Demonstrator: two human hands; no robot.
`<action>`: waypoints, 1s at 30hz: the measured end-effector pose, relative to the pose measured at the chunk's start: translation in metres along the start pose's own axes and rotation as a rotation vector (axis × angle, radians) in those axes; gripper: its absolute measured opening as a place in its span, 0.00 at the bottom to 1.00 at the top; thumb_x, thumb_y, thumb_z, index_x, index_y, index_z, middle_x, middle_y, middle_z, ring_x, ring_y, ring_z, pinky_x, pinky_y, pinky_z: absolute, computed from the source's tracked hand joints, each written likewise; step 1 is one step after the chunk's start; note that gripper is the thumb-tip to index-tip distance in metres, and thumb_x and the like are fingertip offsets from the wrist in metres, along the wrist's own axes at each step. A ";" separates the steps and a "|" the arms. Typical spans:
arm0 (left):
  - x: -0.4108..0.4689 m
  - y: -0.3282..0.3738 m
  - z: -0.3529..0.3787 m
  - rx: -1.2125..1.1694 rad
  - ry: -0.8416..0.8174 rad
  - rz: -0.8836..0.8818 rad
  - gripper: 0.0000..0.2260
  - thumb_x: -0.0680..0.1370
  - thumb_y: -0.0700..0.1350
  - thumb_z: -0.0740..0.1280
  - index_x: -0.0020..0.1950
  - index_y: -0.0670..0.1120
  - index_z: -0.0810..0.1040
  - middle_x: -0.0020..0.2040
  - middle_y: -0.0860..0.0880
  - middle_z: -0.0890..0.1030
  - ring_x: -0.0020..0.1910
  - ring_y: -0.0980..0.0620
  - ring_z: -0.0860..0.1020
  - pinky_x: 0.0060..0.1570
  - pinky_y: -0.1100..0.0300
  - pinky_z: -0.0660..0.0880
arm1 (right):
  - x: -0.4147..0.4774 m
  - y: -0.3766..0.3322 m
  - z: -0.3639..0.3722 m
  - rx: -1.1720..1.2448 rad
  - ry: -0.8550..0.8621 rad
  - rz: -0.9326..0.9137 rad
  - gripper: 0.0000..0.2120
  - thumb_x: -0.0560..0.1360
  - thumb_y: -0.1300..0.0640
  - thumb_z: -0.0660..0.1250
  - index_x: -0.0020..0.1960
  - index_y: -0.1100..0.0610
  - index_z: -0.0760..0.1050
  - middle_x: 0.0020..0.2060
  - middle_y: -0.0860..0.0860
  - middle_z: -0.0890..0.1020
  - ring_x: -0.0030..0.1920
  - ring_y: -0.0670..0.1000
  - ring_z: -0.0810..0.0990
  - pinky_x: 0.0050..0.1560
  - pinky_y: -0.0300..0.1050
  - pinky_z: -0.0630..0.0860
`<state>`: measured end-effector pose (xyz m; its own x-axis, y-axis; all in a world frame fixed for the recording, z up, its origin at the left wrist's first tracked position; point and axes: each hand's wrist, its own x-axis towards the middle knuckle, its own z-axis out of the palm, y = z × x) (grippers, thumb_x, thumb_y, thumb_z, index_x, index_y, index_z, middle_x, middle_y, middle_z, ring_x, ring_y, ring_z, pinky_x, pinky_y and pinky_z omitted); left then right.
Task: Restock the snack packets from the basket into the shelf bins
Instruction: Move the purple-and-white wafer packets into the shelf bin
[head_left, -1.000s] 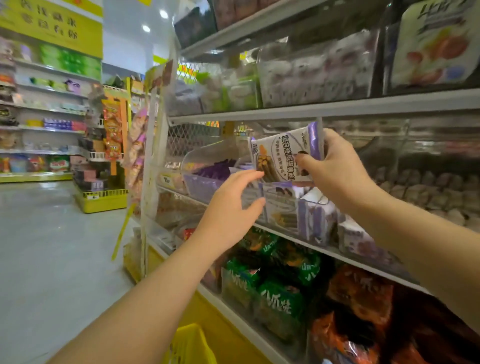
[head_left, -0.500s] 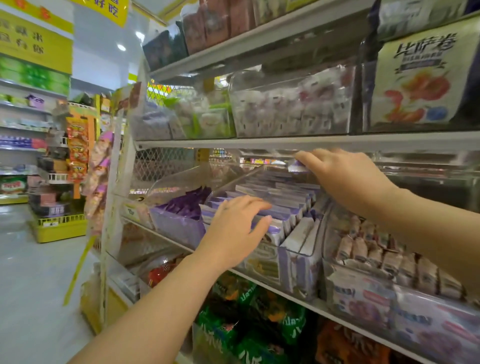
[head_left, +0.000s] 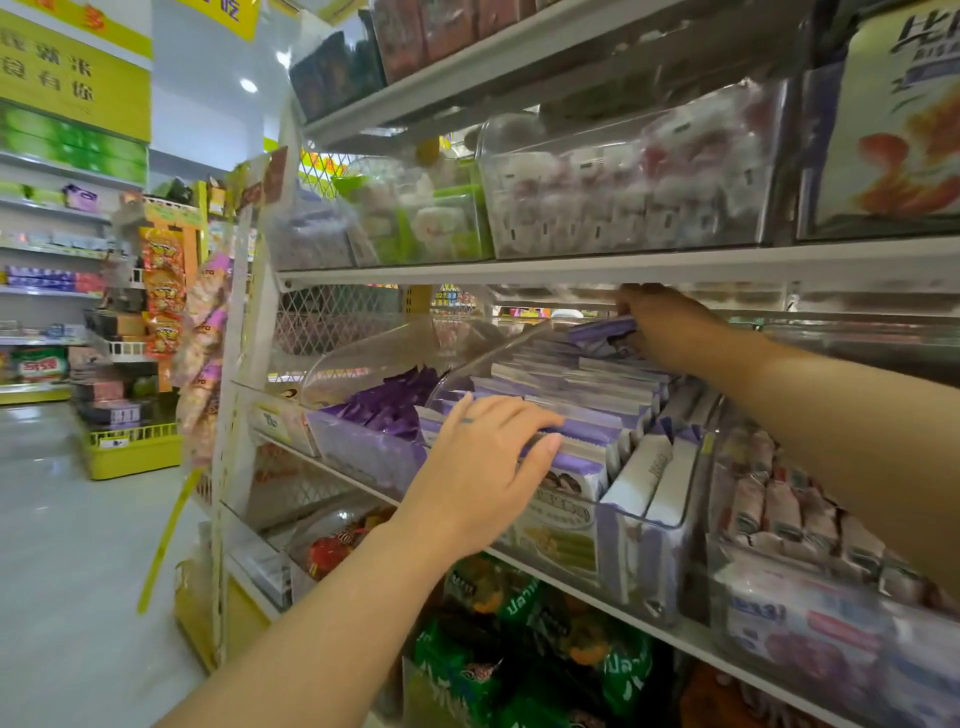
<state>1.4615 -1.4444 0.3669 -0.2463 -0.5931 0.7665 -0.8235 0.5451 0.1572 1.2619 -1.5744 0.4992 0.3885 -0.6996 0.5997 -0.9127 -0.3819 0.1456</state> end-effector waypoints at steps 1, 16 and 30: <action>0.000 0.000 0.000 0.001 0.001 0.005 0.18 0.81 0.55 0.51 0.64 0.54 0.75 0.60 0.59 0.76 0.65 0.59 0.69 0.70 0.48 0.59 | 0.003 0.002 0.001 0.015 0.028 0.022 0.13 0.76 0.61 0.63 0.60 0.62 0.71 0.55 0.62 0.77 0.53 0.63 0.77 0.51 0.50 0.74; -0.004 -0.004 0.007 -0.012 0.061 0.013 0.17 0.82 0.54 0.52 0.65 0.53 0.74 0.60 0.58 0.76 0.64 0.59 0.69 0.70 0.48 0.59 | -0.006 0.006 0.000 -0.037 -0.462 0.106 0.18 0.83 0.56 0.52 0.70 0.61 0.67 0.66 0.59 0.73 0.63 0.58 0.73 0.61 0.44 0.67; -0.105 -0.021 -0.027 0.132 0.239 -0.232 0.17 0.80 0.53 0.54 0.66 0.53 0.74 0.63 0.57 0.75 0.65 0.57 0.68 0.72 0.50 0.57 | -0.103 -0.157 -0.026 0.115 0.056 -0.464 0.15 0.78 0.48 0.60 0.62 0.49 0.75 0.59 0.50 0.79 0.58 0.56 0.77 0.53 0.53 0.75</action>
<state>1.5180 -1.3775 0.2999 0.0688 -0.5279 0.8465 -0.9062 0.3218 0.2744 1.3618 -1.4261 0.4352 0.7411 -0.4067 0.5342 -0.6231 -0.7128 0.3219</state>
